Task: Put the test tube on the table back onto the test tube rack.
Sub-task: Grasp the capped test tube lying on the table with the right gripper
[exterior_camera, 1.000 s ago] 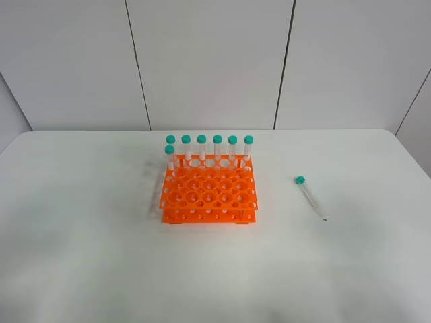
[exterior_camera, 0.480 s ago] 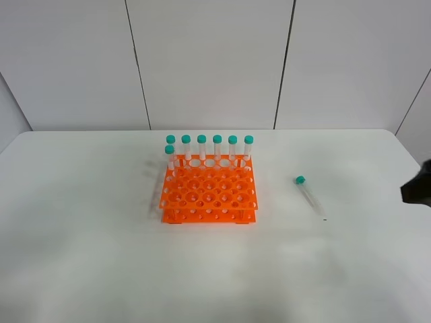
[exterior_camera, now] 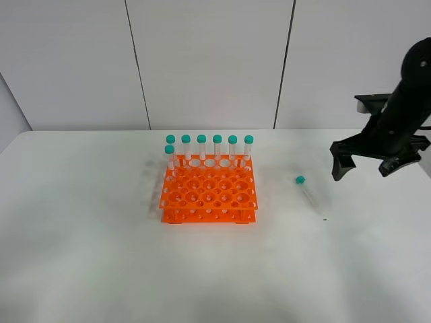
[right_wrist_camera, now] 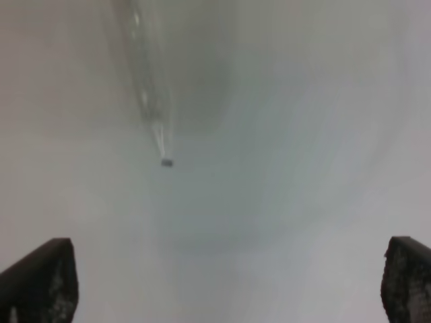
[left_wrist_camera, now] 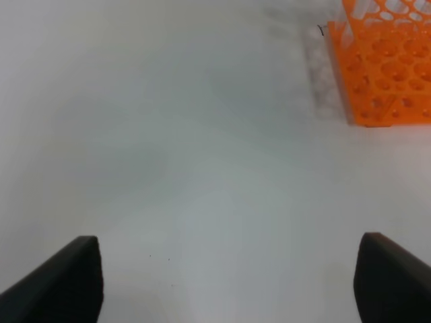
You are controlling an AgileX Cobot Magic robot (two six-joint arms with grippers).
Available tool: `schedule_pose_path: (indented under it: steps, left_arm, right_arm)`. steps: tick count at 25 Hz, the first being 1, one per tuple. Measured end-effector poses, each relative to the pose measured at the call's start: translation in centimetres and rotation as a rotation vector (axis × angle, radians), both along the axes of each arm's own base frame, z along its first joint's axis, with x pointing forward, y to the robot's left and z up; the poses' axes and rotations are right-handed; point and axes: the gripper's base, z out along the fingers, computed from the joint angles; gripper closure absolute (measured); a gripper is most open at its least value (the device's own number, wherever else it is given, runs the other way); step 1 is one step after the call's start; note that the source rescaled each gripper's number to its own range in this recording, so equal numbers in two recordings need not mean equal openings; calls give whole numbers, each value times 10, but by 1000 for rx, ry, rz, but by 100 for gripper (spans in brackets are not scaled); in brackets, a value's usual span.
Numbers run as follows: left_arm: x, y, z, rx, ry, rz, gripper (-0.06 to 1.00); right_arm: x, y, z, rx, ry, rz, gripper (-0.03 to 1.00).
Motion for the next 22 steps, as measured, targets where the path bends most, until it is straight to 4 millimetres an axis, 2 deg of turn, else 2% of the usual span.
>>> schedule_pose_path:
  steps: [2, 6, 16, 22]
  left_arm:
    - [0, 0, 0, 0, 0, 0, 4]
    - [0, 0, 0, 0, 0, 0, 4]
    - [0, 0, 0, 0, 0, 0, 4]
    - [0, 0, 0, 0, 0, 0, 4]
  right_arm:
    - [13, 12, -10, -4, 12, 51, -3]
    - [25, 27, -28, -7, 10, 100, -3]
    - [33, 28, -54, -8, 29, 101, -3]
    - [26, 27, -70, -15, 33, 105, -1]
